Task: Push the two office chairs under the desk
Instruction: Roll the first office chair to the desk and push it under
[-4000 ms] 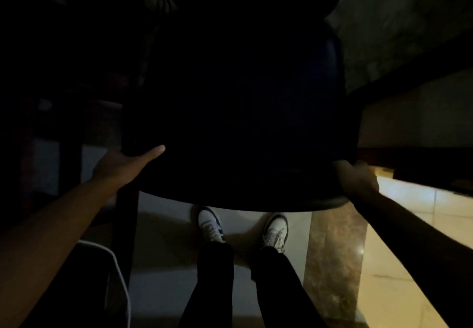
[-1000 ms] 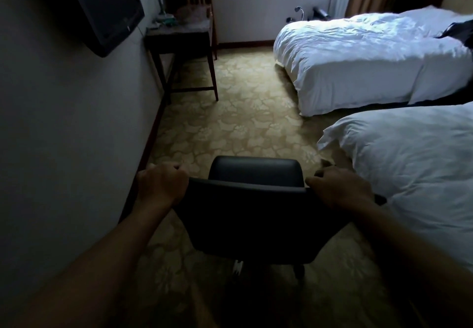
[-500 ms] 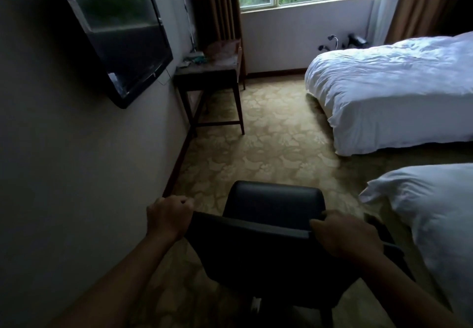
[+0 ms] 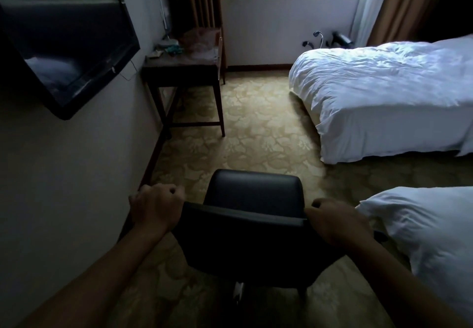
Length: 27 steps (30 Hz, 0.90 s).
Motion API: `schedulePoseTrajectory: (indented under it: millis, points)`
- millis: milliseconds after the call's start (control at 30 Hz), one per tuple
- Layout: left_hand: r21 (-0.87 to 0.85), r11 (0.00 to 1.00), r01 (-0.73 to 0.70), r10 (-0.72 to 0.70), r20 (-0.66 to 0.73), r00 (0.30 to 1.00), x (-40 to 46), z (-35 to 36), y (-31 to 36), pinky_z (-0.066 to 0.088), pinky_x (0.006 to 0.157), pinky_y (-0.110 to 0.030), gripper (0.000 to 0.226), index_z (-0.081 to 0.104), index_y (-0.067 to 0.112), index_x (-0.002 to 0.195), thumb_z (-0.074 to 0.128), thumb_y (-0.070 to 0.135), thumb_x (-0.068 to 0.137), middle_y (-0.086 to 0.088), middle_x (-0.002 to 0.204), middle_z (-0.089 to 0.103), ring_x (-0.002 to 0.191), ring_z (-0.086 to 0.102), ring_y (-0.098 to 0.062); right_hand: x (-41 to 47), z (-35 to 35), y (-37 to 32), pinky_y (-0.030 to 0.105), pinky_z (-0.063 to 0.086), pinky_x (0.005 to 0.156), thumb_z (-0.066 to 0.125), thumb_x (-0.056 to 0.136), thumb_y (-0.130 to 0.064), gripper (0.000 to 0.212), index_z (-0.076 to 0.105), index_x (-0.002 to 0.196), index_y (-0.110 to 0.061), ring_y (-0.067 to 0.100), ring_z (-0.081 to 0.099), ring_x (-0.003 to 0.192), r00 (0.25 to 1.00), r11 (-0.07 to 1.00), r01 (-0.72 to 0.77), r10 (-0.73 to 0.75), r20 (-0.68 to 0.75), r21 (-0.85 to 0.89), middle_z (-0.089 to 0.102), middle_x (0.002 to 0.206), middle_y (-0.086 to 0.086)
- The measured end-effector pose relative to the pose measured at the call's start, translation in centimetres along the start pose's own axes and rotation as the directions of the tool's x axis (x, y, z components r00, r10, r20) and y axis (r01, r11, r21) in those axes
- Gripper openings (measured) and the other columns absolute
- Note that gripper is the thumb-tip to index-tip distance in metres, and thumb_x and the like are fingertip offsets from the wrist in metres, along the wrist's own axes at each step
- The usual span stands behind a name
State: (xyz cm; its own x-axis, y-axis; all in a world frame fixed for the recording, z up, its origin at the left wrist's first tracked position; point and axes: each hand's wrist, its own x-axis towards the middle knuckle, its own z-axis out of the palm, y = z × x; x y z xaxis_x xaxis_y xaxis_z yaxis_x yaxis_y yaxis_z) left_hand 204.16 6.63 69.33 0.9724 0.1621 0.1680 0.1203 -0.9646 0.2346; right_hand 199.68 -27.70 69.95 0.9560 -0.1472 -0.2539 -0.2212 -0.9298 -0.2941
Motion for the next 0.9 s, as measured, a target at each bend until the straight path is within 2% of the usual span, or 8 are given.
schedulePoseTrajectory:
  millis: [133,267,333,433,567,633,767,900]
  points:
    - [-0.003,1.0,-0.02,0.02,0.008,1.0,6.2,1.7,0.7,0.028,0.075,-0.039,0.046,0.055,0.024,0.063,0.015,0.042,0.075,-0.009,0.097,0.071,0.096,0.057,-0.034,6.9,-1.7,-1.7,0.034,0.038,0.067,0.039,0.083,-0.044,0.027,0.057,0.078,-0.024,0.02,0.056,0.079,0.997,0.997,-0.073,0.073,0.006,-0.01,0.06,0.09,0.003]
    - [-0.067,0.998,0.002,-0.003,-0.012,1.0,11.6,3.3,1.0,0.026,0.076,-0.041,0.043,0.049,0.026,0.054,0.018,0.047,0.074,-0.011,0.093,0.071,0.093,0.055,-0.035,13.0,-2.7,-3.0,0.034,0.04,0.065,0.039,0.076,-0.052,0.036,0.061,0.079,-0.024,0.021,0.057,0.078,0.99,0.991,-0.136,0.135,-0.028,-0.008,0.063,0.092,0.005]
    - [-0.098,0.995,0.004,-0.006,-0.012,1.0,14.4,4.0,0.9,0.026,0.076,-0.041,0.05,0.057,0.025,0.06,0.015,0.05,0.071,-0.011,0.096,0.071,0.094,0.055,-0.035,15.9,-3.0,-3.9,0.036,0.045,0.07,0.038,0.071,-0.055,0.041,0.061,0.079,-0.023,0.024,0.058,0.08,0.987,0.987,-0.16,0.159,-0.014,-0.011,0.063,0.093,0.007]
    - [-0.048,0.998,0.041,-0.04,0.014,0.999,18.9,4.4,1.6,0.032,0.084,-0.043,0.065,0.073,0.021,0.091,0.018,0.049,0.073,-0.012,0.111,0.07,0.105,0.057,-0.036,20.5,-4.0,-5.5,0.041,0.048,0.084,0.042,0.076,-0.055,0.046,0.063,0.091,-0.016,0.03,0.06,0.093,0.985,0.985,-0.169,0.17,0.003,-0.034,0.065,0.109,0.014]
    - [-0.063,0.995,0.08,-0.076,0.057,0.995,24.1,5.0,2.2,0.034,0.088,-0.042,0.059,0.074,0.021,0.092,0.023,0.047,0.074,-0.014,0.108,0.07,0.105,0.057,-0.037,26.5,-4.9,-7.1,0.043,0.048,0.086,0.042,0.065,-0.056,0.052,0.062,0.09,-0.015,0.032,0.061,0.092,0.977,0.978,-0.207,0.208,0.042,-0.007,0.065,0.109,0.015]
    - [-0.016,0.996,0.089,-0.088,0.069,0.994,26.5,5.1,2.8,0.036,0.09,-0.041,0.058,0.074,0.02,0.091,0.023,0.044,0.075,-0.014,0.109,0.069,0.103,0.057,-0.037,29.1,-5.7,-7.6,0.045,0.047,0.087,0.038,0.066,-0.057,0.055,0.063,0.093,-0.017,0.032,0.061,0.095,0.986,0.99,-0.137,0.14,0.094,-0.04,0.065,0.111,0.015]
    - [-0.009,0.996,0.089,-0.087,0.138,0.987,30.8,5.4,3.2,0.037,0.092,-0.043,0.053,0.071,0.021,0.084,0.023,0.042,0.076,-0.014,0.112,0.068,0.104,0.056,-0.037,32.5,-6.5,-8.8,0.038,0.042,0.075,0.035,0.078,-0.055,0.051,0.064,0.103,-0.02,0.029,0.059,0.094,0.993,0.991,-0.112,0.115,0.037,-0.076,0.064,0.115,0.013]
    - [-0.032,0.995,0.092,-0.085,0.159,0.984,35.7,5.8,2.8,0.039,0.092,-0.042,0.051,0.073,0.021,0.083,0.026,0.04,0.08,-0.015,0.112,0.068,0.104,0.056,-0.037,35.6,-6.8,-11.2,0.035,0.035,0.066,0.036,0.082,-0.05,0.044,0.064,0.096,-0.018,0.026,0.055,0.082,0.996,0.995,-0.088,0.088,-0.009,-0.036,0.065,0.105,0.011]
